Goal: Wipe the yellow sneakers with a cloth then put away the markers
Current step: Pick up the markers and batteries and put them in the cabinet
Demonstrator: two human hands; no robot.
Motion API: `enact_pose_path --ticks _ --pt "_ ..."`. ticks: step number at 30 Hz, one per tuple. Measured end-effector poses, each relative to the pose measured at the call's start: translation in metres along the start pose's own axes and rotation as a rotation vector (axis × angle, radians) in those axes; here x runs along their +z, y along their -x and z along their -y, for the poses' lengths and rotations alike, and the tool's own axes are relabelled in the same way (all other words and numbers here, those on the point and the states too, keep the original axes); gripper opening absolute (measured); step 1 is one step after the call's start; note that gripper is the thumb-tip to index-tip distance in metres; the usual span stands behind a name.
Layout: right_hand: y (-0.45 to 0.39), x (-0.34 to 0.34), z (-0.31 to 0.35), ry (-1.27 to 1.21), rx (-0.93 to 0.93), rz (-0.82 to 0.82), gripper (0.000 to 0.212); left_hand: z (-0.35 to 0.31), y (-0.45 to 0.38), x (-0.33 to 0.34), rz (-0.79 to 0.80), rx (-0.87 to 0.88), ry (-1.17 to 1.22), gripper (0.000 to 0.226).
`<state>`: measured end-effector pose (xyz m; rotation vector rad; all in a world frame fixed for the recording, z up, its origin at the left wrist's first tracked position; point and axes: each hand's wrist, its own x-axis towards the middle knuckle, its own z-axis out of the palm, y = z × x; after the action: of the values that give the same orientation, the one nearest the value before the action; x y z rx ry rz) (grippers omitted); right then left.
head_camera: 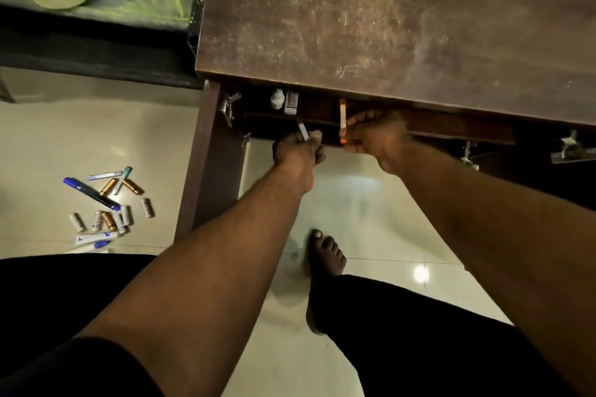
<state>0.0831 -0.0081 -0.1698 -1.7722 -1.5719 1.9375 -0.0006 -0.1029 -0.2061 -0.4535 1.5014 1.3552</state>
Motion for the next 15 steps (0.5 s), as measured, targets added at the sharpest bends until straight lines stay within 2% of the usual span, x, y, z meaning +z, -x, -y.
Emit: enact_pose_path --ticks 5,7,12,15 --pt "-0.001 0.019 -0.016 -0.054 -0.005 -0.108 0.016 0.010 -0.005 0.006 -0.012 0.003 -0.019 0.029" --pt "-0.003 0.025 -0.017 -0.073 0.002 -0.123 0.016 0.010 -0.004 0.002 -0.055 0.020 0.068 0.025" --pt "-0.012 0.031 -0.006 -0.053 -0.031 -0.189 0.019 0.005 -0.014 0.002 -0.232 0.001 0.322 0.037" --pt "-0.015 0.035 -0.008 -0.042 -0.025 -0.219 0.012 0.000 -0.016 0.008 -0.138 -0.020 0.319 0.048"
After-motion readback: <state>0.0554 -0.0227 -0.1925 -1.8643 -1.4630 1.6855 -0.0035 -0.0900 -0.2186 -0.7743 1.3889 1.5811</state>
